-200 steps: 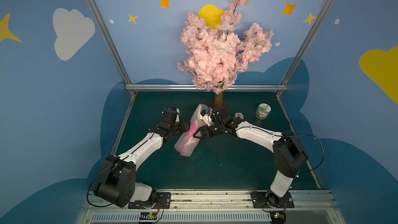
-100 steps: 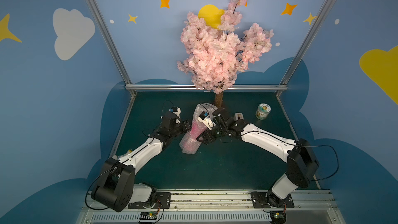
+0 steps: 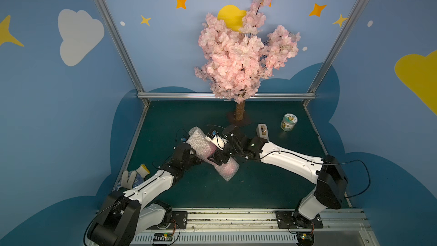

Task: Wrap wine glasses in bubble wrap
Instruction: Place the bubble wrap at the center of the board.

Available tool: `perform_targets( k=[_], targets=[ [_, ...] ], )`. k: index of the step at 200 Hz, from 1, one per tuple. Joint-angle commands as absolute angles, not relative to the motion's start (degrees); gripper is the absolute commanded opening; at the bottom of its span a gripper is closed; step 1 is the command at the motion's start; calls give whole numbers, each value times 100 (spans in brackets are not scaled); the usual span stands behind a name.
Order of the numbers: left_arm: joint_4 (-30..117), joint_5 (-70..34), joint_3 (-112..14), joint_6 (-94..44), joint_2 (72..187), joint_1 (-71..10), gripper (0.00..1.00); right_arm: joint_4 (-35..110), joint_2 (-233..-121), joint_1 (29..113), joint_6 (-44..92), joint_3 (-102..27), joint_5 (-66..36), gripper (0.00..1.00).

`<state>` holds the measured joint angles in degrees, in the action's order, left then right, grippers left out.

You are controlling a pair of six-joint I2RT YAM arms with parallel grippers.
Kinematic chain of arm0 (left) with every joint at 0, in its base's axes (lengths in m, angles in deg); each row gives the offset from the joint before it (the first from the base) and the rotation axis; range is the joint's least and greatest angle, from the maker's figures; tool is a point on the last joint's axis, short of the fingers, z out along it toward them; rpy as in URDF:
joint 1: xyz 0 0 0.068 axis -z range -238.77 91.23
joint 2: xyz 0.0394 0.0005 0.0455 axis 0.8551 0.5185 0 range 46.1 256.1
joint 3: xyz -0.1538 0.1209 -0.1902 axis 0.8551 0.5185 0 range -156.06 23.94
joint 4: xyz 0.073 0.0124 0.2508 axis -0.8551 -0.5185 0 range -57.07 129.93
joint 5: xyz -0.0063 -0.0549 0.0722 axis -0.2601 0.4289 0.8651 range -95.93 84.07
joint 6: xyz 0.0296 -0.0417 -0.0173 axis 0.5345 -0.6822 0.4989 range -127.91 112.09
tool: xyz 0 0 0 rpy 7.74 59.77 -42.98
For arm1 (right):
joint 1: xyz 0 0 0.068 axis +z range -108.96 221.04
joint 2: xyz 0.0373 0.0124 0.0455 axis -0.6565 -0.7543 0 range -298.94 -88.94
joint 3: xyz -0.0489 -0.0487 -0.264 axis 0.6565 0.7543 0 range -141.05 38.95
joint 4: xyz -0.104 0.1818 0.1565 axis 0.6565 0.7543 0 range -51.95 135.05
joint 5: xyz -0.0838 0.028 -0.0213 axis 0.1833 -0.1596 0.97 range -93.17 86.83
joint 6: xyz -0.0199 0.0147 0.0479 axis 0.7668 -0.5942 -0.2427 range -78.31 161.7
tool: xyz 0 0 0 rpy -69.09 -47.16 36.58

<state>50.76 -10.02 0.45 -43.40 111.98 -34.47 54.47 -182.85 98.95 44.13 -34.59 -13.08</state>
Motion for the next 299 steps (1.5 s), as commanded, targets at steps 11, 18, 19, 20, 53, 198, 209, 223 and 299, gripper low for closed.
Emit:
perform_targets(
  k=[11,18,19,20,53,198,209,223,299],
  targets=[
    [5797,-1413,-127,-4044,11073,-3060,59,4795,-18041,10185,4332,-3009,-1667,83],
    [5832,-1388,-148,-4048,11102,-3043,59,4772,-17974,10177,4305,-2907,-1630,83],
    [5835,-1381,-151,-4050,11112,-3041,59,4776,-17969,10177,4303,-2894,-1624,83],
    [5841,-1369,-153,-4047,11117,-3039,59,4774,-17962,10177,4302,-2883,-1616,83],
    [5788,-1016,-364,-4005,11222,-2967,61,5134,-17605,10143,4022,-2683,-912,83],
    [5767,-440,-375,-2959,11095,-2371,61,4772,-16235,9962,3884,-934,-1042,83],
    [5717,-295,-375,-2908,11081,-2278,62,4756,-16084,9957,3819,-788,-984,83],
    [5715,-173,-336,-2908,11004,-2218,62,4772,-15878,9957,3770,-623,-924,84],
    [5493,108,-308,-2892,10784,-2071,61,4879,-14439,9948,3243,294,-288,84]
  ],
)
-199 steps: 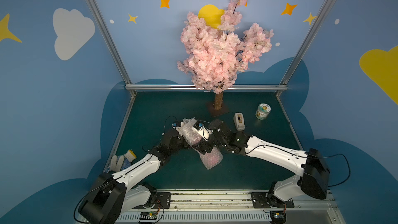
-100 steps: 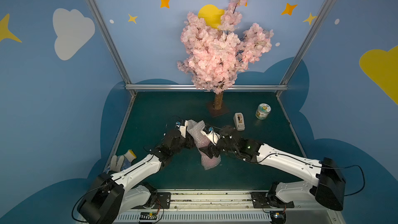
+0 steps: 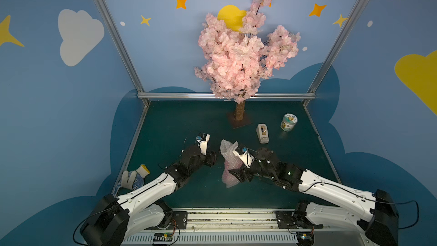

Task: Wrap wine glasses in bubble wrap
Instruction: Place the bubble wrap at the center of the board.

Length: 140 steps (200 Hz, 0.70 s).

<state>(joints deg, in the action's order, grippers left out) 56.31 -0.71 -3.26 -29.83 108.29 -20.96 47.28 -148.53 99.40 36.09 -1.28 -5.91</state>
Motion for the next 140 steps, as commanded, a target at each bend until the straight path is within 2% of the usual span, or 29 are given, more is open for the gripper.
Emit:
perform_targets(
  k=[1,34,89,140],
  targets=[
    [5490,109,-311,-2892,10786,-2071,61,4851,-14422,9948,3254,310,-285,84],
    [5294,180,-531,-2937,10926,-2071,61,4381,-13958,9856,3229,690,-290,84],
    [5055,138,-870,-3054,11196,-2071,61,4159,-14826,9476,3207,72,-939,84],
    [5030,453,-858,-3086,11178,-2080,61,4279,-14856,9465,3403,-502,-1154,84]
  ],
)
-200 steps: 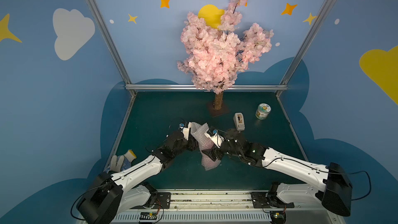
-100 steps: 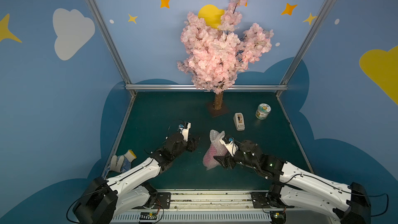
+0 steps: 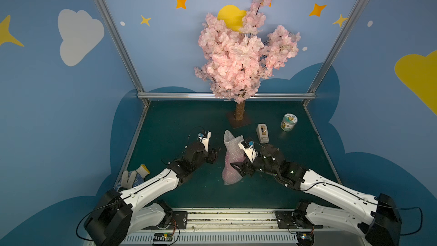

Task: Wrap wine glasses in bubble wrap
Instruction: Place the bubble wrap at the center of the board, then wrap the wine glass in bubble wrap.

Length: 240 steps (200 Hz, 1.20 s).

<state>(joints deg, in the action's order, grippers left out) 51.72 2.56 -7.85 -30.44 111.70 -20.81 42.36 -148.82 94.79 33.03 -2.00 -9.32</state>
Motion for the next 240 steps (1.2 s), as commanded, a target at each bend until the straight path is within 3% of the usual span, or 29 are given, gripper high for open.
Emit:
perform_targets(
  k=[1,161,240],
  targets=[
    [5030,453,-858,-3086,11181,-2080,61,4288,-14859,9465,3408,-509,-1153,84],
    [3829,-188,-1619,-3685,10997,-2496,61,5564,-13568,9095,3314,-991,-1455,84],
    [1520,-2561,-2903,-4469,11242,-3336,71,6990,-13219,7028,2627,-1374,-2835,82]
  ],
)
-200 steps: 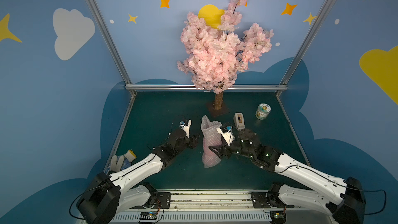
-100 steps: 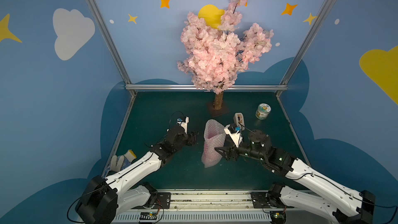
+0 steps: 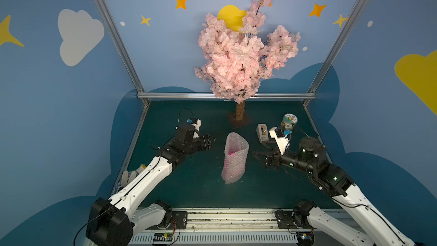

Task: Wrap wine glasses in bubble wrap
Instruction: Wrap the wine glass in bubble wrap.

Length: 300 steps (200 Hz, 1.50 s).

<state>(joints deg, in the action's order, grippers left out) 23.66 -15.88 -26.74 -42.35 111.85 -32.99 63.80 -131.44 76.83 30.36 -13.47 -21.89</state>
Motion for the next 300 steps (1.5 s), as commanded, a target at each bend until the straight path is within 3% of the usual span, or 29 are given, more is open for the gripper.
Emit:
perform_targets(
  k=[1,28,52,88,157,262,300],
  targets=[
    [1508,-2583,-2918,-4472,11239,-3336,71,6988,-13232,6968,2598,-1372,-2877,82],
    [1335,-3494,-2991,-4596,11171,-3334,77,6480,-13719,6079,1549,-1070,-4332,74],
    [1314,-3939,-2894,-4845,11193,-3248,84,5702,-14134,6172,956,-823,-5132,74],
    [1692,-4111,-2704,-5047,11323,-3060,89,5204,-14854,6467,638,-772,-5237,74],
    [1644,-3513,-2689,-5013,11588,-2595,92,5408,-15844,7414,806,-1058,-4752,74],
    [1047,-2250,-2988,-4575,12019,-2185,91,6536,-16550,7805,1722,-1309,-3610,67],
    [963,-2234,-3072,-4490,11963,-2203,91,6834,-16967,8111,1899,-1654,-3182,65]
  ],
)
